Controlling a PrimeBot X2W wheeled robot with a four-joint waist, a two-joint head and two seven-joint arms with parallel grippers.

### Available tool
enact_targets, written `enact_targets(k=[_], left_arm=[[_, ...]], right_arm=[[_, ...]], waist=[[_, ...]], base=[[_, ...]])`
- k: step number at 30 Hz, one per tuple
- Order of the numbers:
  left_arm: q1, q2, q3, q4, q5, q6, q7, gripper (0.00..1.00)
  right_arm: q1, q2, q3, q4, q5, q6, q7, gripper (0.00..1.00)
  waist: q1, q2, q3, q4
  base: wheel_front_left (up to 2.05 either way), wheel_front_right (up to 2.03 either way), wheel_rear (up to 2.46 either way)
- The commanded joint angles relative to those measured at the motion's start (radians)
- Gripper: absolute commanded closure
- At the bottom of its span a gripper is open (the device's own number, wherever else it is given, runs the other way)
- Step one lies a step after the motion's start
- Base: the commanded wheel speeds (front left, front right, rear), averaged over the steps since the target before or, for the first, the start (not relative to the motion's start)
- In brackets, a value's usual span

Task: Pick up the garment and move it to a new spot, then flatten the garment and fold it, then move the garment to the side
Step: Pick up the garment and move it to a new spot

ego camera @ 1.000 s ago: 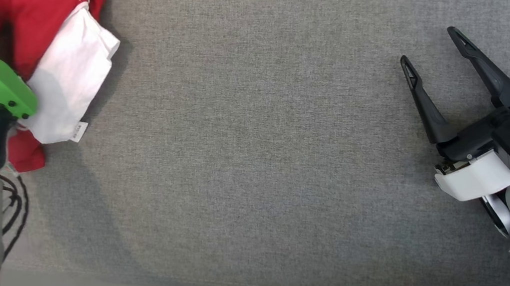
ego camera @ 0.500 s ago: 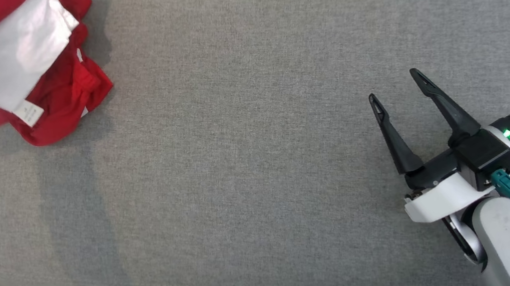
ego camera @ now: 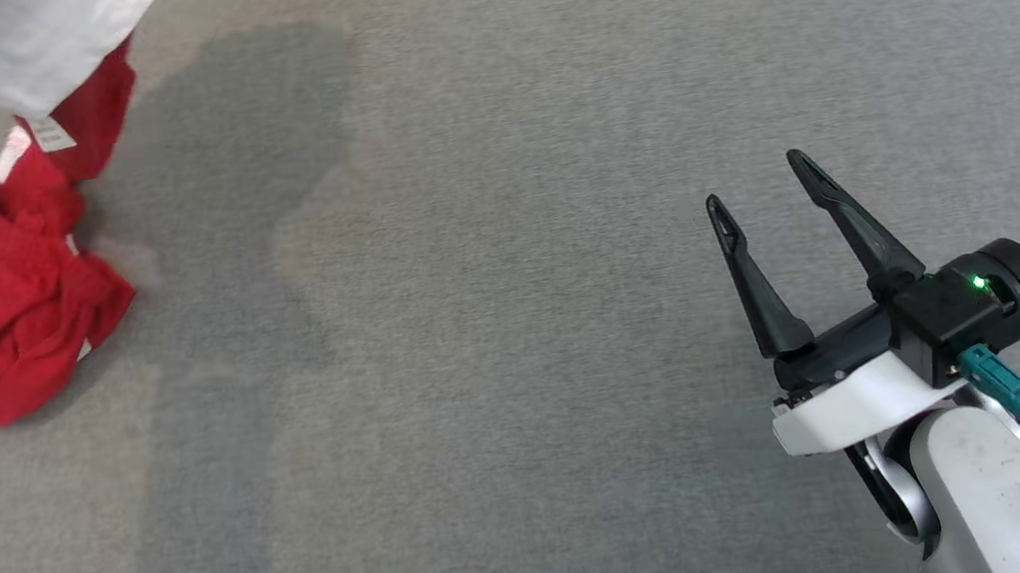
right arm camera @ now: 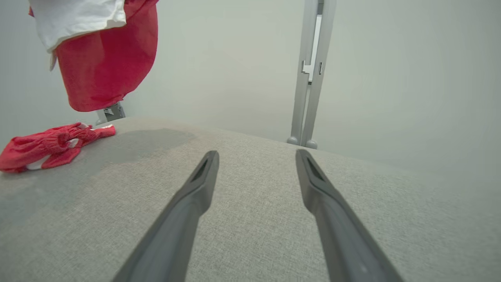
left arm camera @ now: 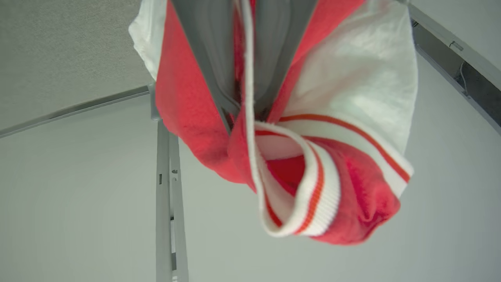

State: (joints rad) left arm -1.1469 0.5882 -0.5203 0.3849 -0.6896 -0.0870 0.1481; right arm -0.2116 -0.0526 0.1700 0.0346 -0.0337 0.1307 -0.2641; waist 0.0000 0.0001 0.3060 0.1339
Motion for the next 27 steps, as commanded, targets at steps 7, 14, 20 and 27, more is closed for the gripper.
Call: enact_targets(k=[7,14,20,27], left_arm=[[0.056,-0.048,-0.029,-0.128,-0.032,0.046,0.054,1.00],[0.087,-0.133,-0.113,-0.141,-0.018,0.048,0.087,1.00],[0.121,-0.189,-0.191,-0.080,0.011,0.030,0.070,1.00],[0.207,-0.252,-0.241,0.101,-0.002,0.004,-0.009,1.00]], right_arm=[[0.015,0.002,-0.029,-0.017,0.067,0.000,-0.001,0.00],[0.006,0.003,-0.061,-0.037,0.112,0.000,0.000,0.00],[-0.014,0.003,-0.057,-0.049,0.139,0.000,-0.001,0.00],[-0.049,0.003,-0.048,-0.059,0.145,0.000,-0.001,0.00]], waist=[[0.0000,-0.0001,-0.037,-0.320],[0.0000,-0.0001,0.034,-0.446],[0.0000,-0.0001,0.112,-0.489],[0.0000,-0.0001,0.194,-0.487]], base=[[0.00,0.00,0.00],[0.00,0.00,0.00],[0.00,0.00,0.00],[0.00,0.00,0.00]])
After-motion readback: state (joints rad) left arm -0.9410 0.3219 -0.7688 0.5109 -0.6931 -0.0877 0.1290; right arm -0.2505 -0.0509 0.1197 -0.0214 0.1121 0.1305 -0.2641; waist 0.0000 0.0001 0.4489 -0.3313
